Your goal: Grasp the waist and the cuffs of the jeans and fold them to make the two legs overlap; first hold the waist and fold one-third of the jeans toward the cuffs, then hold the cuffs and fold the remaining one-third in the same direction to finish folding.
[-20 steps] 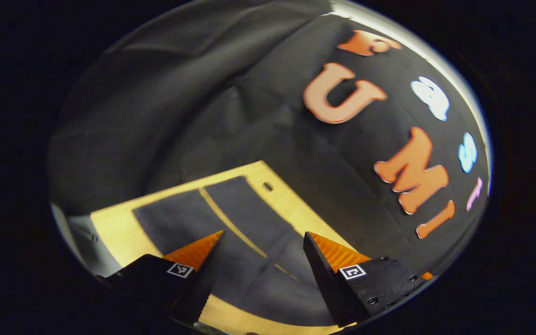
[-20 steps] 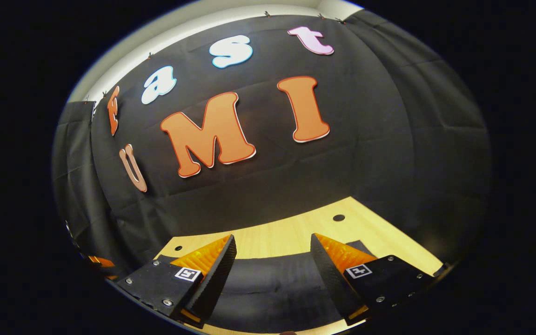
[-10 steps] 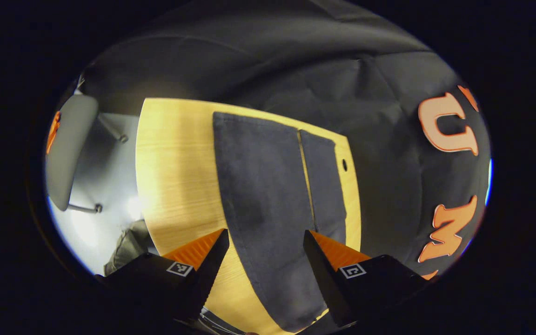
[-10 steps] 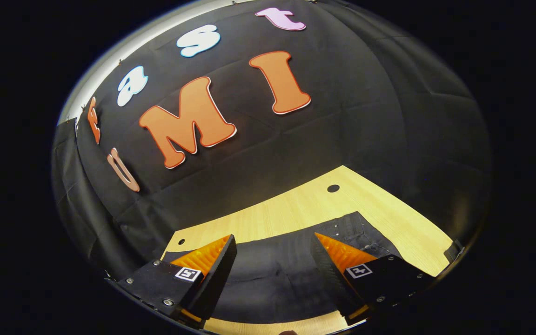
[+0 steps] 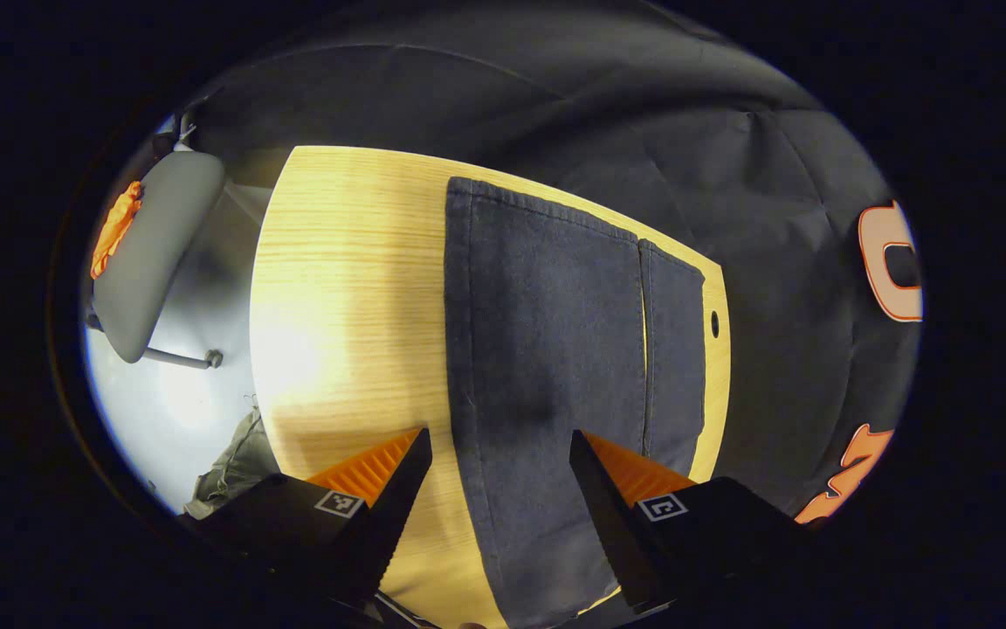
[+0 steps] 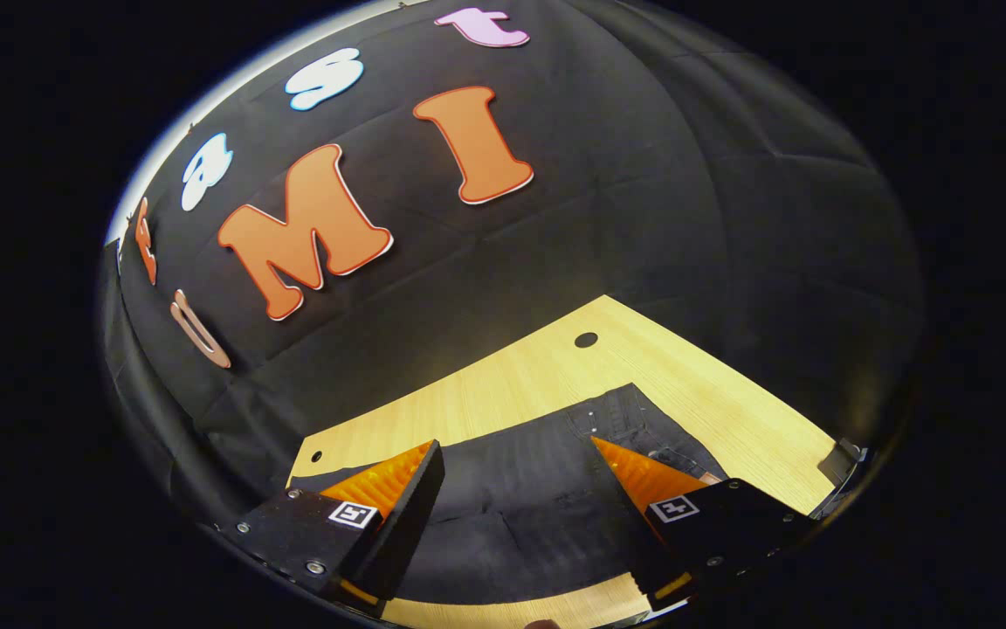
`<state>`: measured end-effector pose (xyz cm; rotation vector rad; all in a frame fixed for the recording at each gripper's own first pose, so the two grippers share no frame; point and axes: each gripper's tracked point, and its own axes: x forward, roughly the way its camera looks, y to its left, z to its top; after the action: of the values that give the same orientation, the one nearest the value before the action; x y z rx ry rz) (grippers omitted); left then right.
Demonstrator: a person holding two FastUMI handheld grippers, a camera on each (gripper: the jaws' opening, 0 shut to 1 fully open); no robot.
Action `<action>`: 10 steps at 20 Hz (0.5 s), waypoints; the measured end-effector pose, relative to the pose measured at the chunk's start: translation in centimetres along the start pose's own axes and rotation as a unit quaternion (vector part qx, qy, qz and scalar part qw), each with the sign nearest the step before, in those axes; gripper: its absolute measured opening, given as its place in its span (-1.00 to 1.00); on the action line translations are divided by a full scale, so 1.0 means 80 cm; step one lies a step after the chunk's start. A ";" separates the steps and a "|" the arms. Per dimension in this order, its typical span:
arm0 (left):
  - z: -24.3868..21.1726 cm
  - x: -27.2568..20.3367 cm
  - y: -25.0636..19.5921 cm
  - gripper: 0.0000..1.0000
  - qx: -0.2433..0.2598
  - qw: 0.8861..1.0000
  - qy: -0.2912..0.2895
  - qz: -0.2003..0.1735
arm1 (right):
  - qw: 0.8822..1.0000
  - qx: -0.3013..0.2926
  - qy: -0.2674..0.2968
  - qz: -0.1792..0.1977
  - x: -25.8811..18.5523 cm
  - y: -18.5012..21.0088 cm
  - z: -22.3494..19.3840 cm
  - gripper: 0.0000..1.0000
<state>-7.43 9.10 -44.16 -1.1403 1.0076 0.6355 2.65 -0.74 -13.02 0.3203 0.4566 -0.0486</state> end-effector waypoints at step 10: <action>0.018 0.028 -0.072 0.84 0.030 0.995 0.005 -0.094 | 1.000 -0.006 0.008 0.001 0.009 0.011 0.003 0.95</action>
<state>-1.14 8.42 -43.55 -1.1709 0.9086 0.4473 3.51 0.04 -12.91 0.3099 0.4731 -0.0419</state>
